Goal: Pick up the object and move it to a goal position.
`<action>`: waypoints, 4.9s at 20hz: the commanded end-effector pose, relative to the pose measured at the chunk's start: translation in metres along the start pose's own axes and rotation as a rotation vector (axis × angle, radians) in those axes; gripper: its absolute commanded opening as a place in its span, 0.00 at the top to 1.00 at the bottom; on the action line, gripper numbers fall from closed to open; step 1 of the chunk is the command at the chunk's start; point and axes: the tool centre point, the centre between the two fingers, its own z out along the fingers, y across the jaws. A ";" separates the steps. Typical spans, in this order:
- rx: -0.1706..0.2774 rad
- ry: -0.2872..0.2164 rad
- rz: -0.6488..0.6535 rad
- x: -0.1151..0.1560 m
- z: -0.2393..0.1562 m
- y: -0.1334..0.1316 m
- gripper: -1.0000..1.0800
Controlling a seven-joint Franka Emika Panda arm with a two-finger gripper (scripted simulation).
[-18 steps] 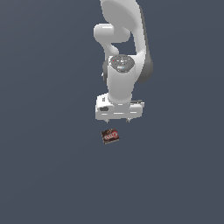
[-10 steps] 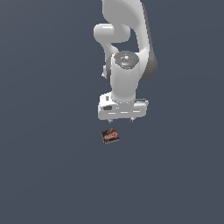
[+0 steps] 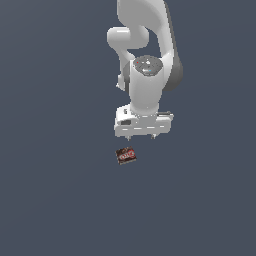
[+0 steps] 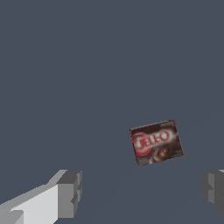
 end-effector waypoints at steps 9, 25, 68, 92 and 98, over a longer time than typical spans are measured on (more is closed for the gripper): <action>0.004 -0.006 0.134 0.000 0.012 0.005 0.04; 0.001 -0.024 0.594 -0.003 0.052 0.026 0.04; -0.044 -0.018 1.337 -0.014 0.134 0.066 0.04; -0.043 -0.017 1.338 -0.015 0.156 0.066 1.00; -0.042 -0.017 1.339 -0.021 0.138 0.066 1.00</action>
